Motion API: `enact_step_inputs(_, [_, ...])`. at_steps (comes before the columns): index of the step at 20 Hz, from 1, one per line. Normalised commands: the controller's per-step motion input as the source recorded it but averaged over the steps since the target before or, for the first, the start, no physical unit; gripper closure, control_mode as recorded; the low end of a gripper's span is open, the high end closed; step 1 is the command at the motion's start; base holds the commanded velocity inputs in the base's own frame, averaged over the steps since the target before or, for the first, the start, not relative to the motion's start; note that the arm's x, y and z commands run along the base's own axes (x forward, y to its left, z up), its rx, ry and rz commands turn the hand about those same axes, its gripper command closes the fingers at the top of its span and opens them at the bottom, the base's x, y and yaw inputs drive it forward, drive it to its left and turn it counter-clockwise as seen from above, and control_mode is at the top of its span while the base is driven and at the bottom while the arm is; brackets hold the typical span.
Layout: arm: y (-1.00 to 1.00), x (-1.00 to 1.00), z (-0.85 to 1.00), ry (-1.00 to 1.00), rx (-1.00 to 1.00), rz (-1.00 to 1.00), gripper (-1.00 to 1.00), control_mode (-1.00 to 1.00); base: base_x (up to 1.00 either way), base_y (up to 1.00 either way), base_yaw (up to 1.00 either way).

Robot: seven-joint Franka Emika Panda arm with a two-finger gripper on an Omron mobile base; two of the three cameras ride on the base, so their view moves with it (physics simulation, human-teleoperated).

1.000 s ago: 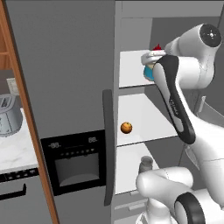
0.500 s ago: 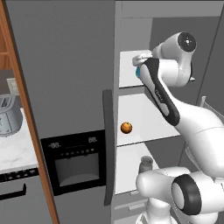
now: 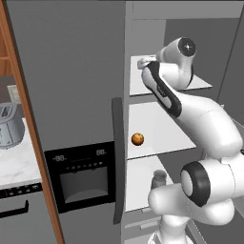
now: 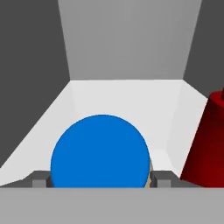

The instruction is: Place the mayonnaise and ketchup from the counter to the top shelf of the fridge. If the existing items in the fridge are on the top shelf, move them to other shelves.

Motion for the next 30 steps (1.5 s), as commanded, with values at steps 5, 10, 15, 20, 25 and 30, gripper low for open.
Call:
enact_step_inputs(5, [0.00,0.62,-0.30,0.02,0.00,0.00,1.00,-1.00,0.00,0.00,0.00])
enact_step_inputs(10, [0.00,0.32,-0.34,0.05,0.00,0.00,1.00,-1.00,0.00,0.00,0.00])
enact_step_inputs(15, [0.00,0.12,-0.24,0.01,0.00,0.00,1.00,-1.00,0.00,0.00,0.00])
enact_step_inputs(20, [0.00,0.15,-0.13,0.00,-0.01,0.00,-1.00,-1.00,0.00,0.00,0.00])
enact_step_inputs(25, [0.00,0.06,-0.02,-0.02,0.00,0.00,-1.00,-1.00,0.00,0.00,0.00])
enact_step_inputs(30, [0.00,0.00,0.00,0.00,0.00,0.00,-1.00,-1.00,0.00,0.00,0.00])
